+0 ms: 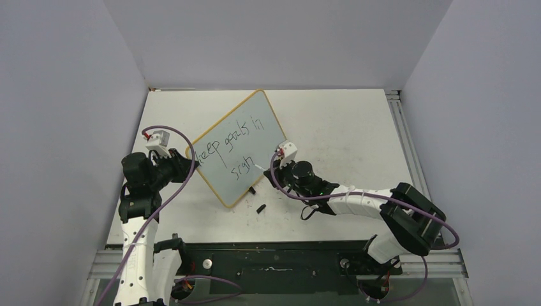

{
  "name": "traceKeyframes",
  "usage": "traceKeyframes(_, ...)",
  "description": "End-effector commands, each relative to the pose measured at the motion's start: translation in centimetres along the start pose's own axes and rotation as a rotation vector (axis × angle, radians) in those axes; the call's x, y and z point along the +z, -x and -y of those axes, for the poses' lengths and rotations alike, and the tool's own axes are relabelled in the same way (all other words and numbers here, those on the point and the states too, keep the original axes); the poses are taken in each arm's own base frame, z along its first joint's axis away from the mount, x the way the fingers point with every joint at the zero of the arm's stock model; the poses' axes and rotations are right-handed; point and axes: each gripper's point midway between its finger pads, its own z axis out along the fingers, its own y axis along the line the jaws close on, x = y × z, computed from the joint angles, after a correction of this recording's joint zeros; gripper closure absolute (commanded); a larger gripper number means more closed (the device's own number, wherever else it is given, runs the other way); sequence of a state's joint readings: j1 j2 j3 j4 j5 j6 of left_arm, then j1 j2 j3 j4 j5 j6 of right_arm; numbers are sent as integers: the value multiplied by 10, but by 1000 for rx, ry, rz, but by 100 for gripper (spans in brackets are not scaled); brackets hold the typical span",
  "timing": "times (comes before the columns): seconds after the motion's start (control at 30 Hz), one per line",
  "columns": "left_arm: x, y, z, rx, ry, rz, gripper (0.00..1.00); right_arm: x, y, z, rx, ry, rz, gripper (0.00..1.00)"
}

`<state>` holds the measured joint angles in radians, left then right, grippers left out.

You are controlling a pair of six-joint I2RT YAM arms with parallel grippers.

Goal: Write a sentence on the whiteboard

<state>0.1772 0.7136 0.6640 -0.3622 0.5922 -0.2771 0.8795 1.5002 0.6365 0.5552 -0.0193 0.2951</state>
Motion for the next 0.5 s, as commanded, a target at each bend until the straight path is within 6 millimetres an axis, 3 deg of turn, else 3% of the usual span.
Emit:
traceKeyframes(0.0, -2, 11, 6, 40, -15, 35, 86, -11, 56, -15, -22, 47, 134, 95)
traceKeyframes(0.1, -2, 11, 5, 40, -11, 34, 86, -13, 66, -11, -34, 54, 154, 95)
traceKeyframes(0.47, -1, 11, 4, 39, -6, 32, 86, -1, 68, -3, -46, 69, 163, 95)
